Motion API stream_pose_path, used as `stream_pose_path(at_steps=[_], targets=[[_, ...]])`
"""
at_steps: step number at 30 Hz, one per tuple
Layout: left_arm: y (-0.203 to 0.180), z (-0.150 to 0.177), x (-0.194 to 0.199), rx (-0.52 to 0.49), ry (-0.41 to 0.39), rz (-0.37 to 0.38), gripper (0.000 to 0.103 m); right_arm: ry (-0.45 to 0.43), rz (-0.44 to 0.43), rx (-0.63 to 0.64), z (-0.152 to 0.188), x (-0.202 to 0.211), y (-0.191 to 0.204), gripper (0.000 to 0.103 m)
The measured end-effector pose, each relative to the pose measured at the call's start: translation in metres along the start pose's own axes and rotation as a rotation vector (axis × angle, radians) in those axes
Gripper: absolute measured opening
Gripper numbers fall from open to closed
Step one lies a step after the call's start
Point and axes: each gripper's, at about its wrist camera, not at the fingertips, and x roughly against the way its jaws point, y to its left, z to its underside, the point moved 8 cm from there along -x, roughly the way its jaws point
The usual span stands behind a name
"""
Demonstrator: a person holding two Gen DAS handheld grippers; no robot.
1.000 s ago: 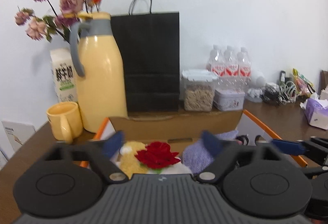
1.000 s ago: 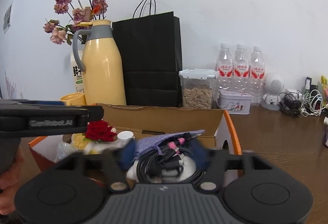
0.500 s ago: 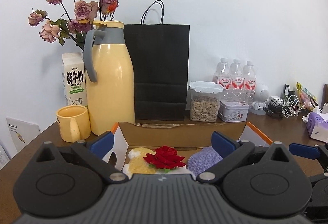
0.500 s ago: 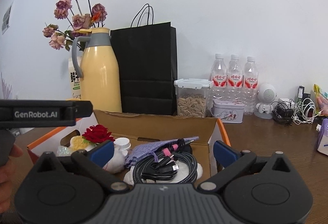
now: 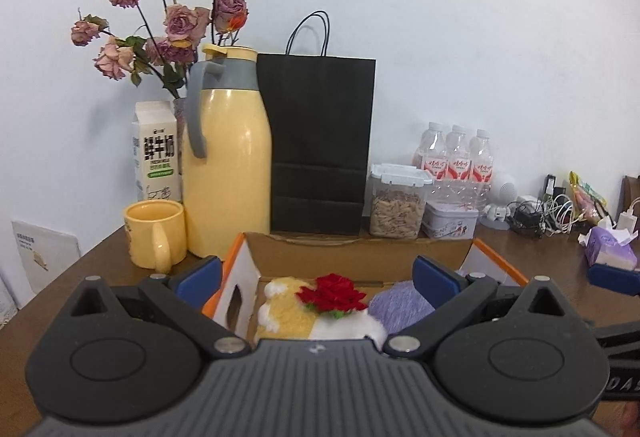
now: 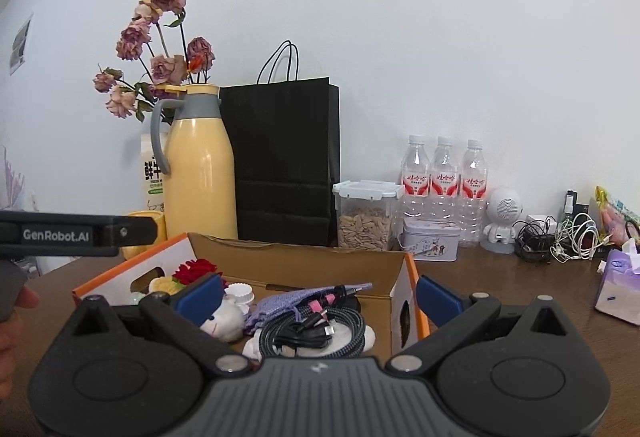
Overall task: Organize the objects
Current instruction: 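Open both tools to drop the items and withdraw from the box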
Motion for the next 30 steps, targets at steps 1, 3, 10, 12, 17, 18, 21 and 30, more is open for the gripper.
stream_pose_path(at_steps=[1, 3, 10, 12, 17, 18, 21, 30], targets=[[0.002, 0.001, 0.003, -0.001, 0.002, -0.001, 0.103, 0.003, -0.003, 0.0, 0.001, 0.004, 0.0, 0.103], [0.006, 0.002, 0.01, 0.001, 0.009, -0.008, 0.103, 0.012, -0.008, 0.003, 0.002, 0.011, 0.0, 0.103], [0.022, 0.008, 0.034, 0.002, 0.024, -0.014, 0.103, 0.053, -0.016, 0.044, 0.014, 0.04, 0.003, 0.103], [0.027, 0.013, 0.041, -0.009, 0.036, -0.028, 0.103, 0.076, -0.016, 0.055, 0.021, 0.046, 0.002, 0.103], [0.041, 0.025, 0.056, -0.017, 0.072, -0.055, 0.103, 0.144, -0.015, 0.082, 0.041, 0.061, 0.003, 0.103], [0.044, 0.028, 0.059, -0.02, 0.081, -0.064, 0.103, 0.159, -0.017, 0.084, 0.045, 0.064, 0.003, 0.103], [0.052, 0.036, 0.066, -0.028, 0.106, -0.081, 0.103, 0.201, -0.03, 0.09, 0.058, 0.069, 0.005, 0.103], [0.068, 0.062, 0.08, -0.027, 0.173, -0.11, 0.103, 0.326, -0.076, 0.089, 0.093, 0.061, 0.022, 0.103]])
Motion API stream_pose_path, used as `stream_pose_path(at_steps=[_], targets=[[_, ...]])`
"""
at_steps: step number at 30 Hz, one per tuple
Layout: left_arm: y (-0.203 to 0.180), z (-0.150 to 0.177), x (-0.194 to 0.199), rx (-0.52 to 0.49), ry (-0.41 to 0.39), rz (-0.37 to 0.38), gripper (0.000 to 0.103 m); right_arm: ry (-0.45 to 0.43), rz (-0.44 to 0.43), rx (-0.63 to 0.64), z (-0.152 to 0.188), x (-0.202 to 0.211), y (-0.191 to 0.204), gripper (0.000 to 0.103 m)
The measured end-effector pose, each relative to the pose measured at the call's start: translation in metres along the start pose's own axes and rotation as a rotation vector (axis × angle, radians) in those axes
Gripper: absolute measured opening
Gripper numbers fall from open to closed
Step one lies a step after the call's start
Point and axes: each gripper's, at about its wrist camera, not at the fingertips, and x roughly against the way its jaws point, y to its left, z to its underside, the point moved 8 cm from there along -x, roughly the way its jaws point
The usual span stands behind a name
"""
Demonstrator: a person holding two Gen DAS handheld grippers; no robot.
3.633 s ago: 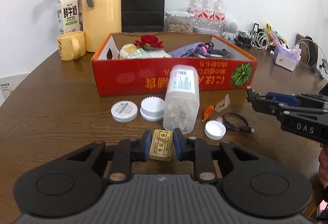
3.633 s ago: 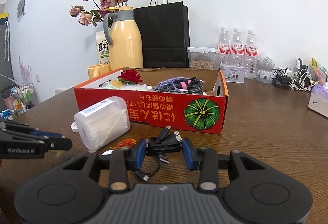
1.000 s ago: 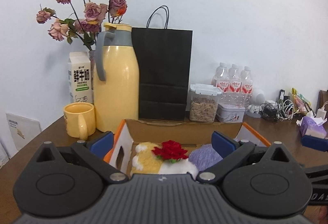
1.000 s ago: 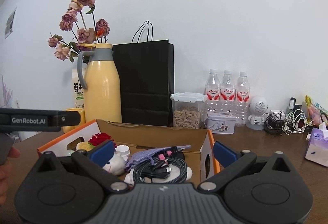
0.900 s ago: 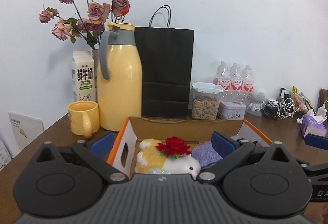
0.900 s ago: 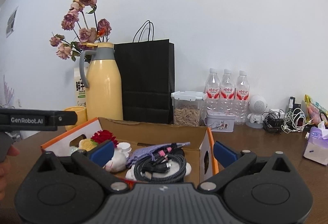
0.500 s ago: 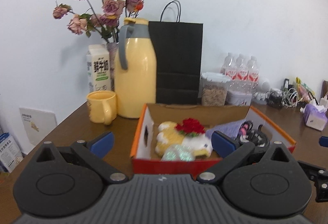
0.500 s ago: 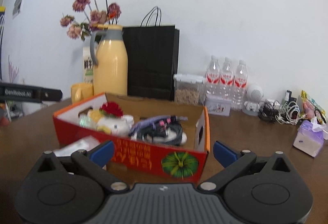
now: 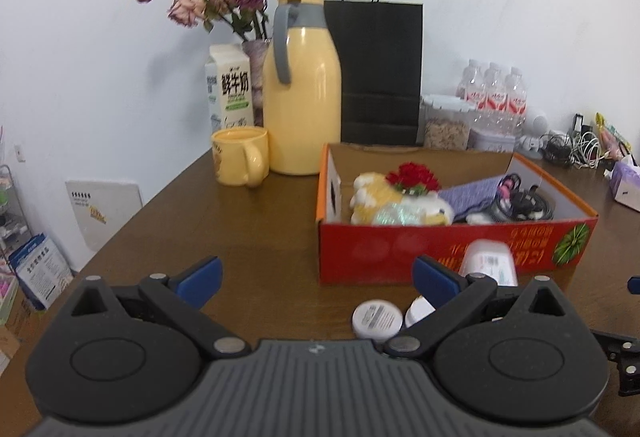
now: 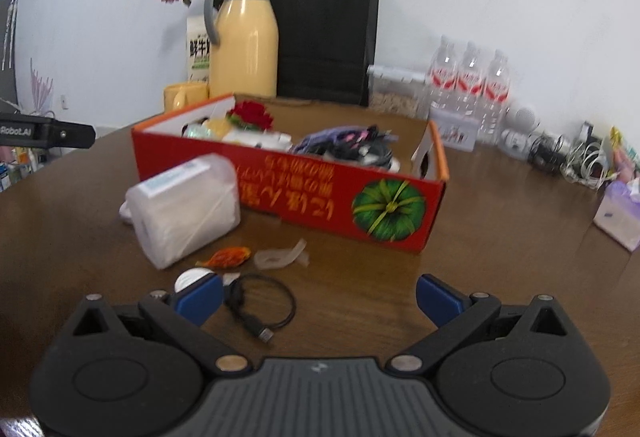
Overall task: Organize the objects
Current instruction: 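Open both tools to drop the items and withdraw from the box, then grasp the black USB cable with the right tool while the left tool grasps the white round cap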
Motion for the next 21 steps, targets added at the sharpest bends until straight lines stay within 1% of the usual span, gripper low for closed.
stream_pose_path(at_steps=[6, 9, 10, 12, 14, 15, 17, 19, 21], targets=[[0.007, 0.012, 0.003, 0.007, 0.023, -0.002, 0.103, 0.062, -0.029, 0.009, 0.011, -0.016, 0.011, 0.103], [0.009, 0.015, 0.004, 0.014, 0.029, -0.004, 0.103, 0.074, -0.037, 0.001, 0.01, -0.021, 0.011, 0.097], [0.011, 0.016, 0.004, 0.017, 0.031, -0.005, 0.103, 0.077, -0.044, -0.002, 0.009, -0.022, 0.012, 0.091], [0.011, 0.018, 0.003, 0.022, 0.035, -0.002, 0.103, 0.079, -0.062, -0.002, 0.008, -0.023, 0.014, 0.087], [0.011, 0.019, 0.003, 0.024, 0.04, -0.001, 0.103, 0.078, -0.079, 0.013, 0.008, -0.024, 0.02, 0.072], [0.011, 0.02, 0.002, 0.025, 0.043, 0.0, 0.103, 0.08, -0.086, 0.021, 0.008, -0.024, 0.023, 0.068], [0.011, 0.021, 0.001, 0.025, 0.048, 0.003, 0.103, 0.081, -0.109, 0.027, 0.007, -0.025, 0.027, 0.054], [0.009, 0.023, 0.001, 0.021, 0.052, 0.004, 0.103, 0.082, -0.13, 0.028, 0.005, -0.026, 0.03, 0.043], [0.008, 0.024, 0.0, 0.016, 0.057, 0.006, 0.103, 0.081, -0.138, 0.035, 0.004, -0.027, 0.033, 0.043]])
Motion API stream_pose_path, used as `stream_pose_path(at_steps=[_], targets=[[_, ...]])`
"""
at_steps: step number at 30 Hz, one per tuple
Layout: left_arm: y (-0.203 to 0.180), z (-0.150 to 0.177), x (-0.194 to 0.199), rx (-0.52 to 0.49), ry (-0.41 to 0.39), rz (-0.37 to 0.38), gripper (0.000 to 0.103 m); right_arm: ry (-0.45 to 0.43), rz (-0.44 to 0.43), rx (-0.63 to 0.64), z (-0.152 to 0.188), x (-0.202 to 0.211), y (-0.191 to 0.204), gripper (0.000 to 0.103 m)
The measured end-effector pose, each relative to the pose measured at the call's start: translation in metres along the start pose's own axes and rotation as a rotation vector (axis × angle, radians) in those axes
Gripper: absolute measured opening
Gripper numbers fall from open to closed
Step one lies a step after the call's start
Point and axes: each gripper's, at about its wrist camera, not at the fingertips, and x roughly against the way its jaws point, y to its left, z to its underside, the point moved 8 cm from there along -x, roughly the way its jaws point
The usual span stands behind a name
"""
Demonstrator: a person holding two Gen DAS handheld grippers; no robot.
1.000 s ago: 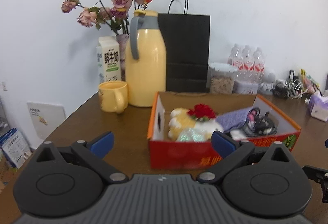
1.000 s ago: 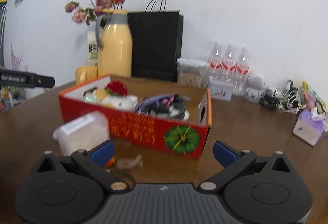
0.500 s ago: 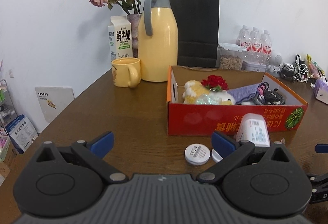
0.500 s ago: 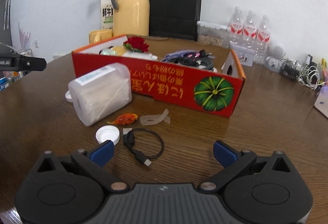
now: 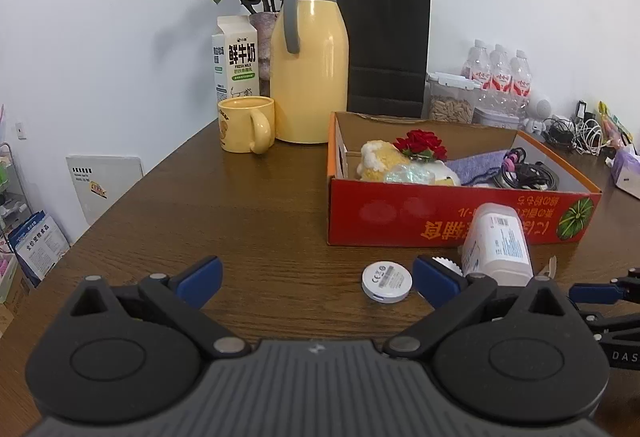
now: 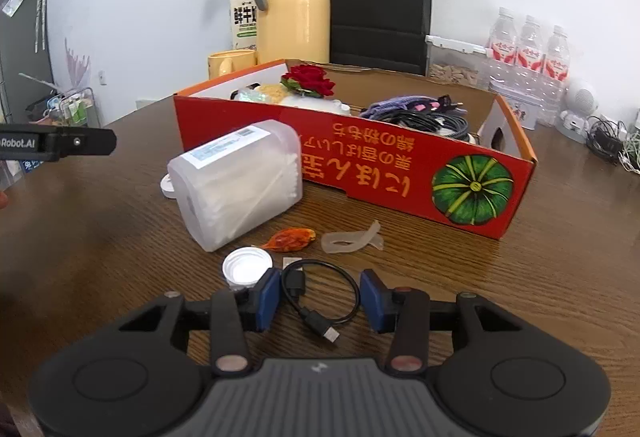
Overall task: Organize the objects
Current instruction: 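Grasp the black USB cable with the right tool while the left tool grasps the white round cap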
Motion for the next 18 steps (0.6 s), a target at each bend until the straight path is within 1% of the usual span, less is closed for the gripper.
stream_pose_path(at_steps=[5, 11, 18], targets=[[-0.002, 0.003, -0.003, -0.006, 0.011, 0.002, 0.103, -0.007, -0.022, -0.001, -0.001, -0.002, 0.001, 0.04], [0.001, 0.005, -0.007, -0.003, 0.027, -0.007, 0.103, -0.018, -0.018, -0.019, 0.0, -0.001, -0.002, 0.037], [0.005, 0.004, -0.015, -0.003, 0.037, -0.018, 0.103, -0.052, 0.001, -0.065, -0.002, 0.005, -0.011, 0.036]])
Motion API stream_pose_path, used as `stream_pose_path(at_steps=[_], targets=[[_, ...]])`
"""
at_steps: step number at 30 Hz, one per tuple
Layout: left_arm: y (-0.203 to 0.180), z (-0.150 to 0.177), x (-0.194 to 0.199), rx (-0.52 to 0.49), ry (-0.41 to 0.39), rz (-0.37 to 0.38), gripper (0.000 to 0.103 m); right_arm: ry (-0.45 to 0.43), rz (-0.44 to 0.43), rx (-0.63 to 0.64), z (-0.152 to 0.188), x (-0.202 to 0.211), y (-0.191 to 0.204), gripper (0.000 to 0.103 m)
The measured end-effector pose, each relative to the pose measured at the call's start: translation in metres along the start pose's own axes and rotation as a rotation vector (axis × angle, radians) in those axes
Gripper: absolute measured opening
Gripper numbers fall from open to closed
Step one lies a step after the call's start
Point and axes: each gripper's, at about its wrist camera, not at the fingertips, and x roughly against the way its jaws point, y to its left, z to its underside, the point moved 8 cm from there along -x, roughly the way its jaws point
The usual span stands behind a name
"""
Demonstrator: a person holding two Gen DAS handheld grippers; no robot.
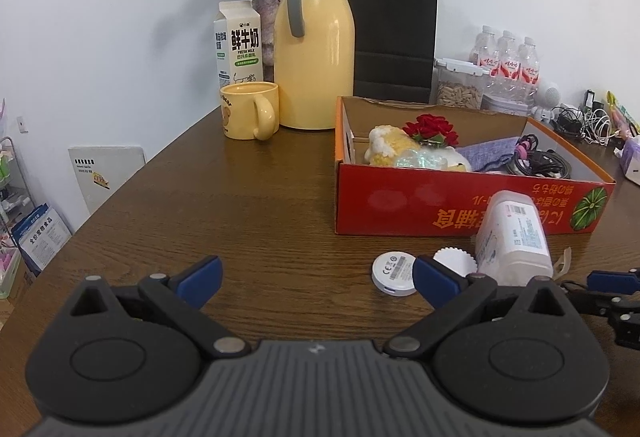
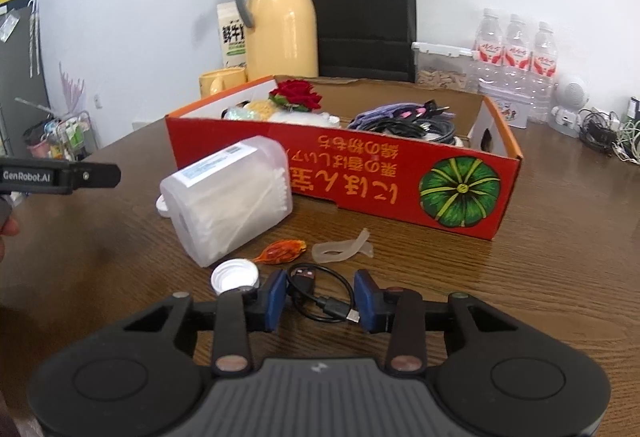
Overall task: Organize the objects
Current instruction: 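Grasp the black USB cable with the right tool while the left tool grasps the white round cap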
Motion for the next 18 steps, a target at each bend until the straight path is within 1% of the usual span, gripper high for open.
stream_pose_path(at_steps=[7, 10, 12, 15, 18], targets=[[-0.002, -0.006, -0.016, -0.046, 0.015, -0.013, 0.103, -0.061, 0.042, -0.046, -0.003, 0.011, -0.01, 0.036], [-0.007, -0.006, -0.031, -0.081, 0.056, -0.015, 0.103, -0.078, 0.063, -0.063, -0.005, 0.013, -0.017, 0.036], [-0.012, -0.002, -0.04, -0.104, 0.084, 0.0, 0.103, -0.084, 0.072, -0.072, -0.005, 0.014, -0.02, 0.036], [-0.021, 0.002, -0.048, -0.136, 0.099, 0.031, 0.103, -0.084, 0.079, -0.077, -0.005, 0.013, -0.021, 0.036], [-0.027, 0.007, -0.055, -0.161, 0.111, 0.028, 0.103, -0.085, 0.081, -0.074, -0.005, 0.013, -0.021, 0.036]])
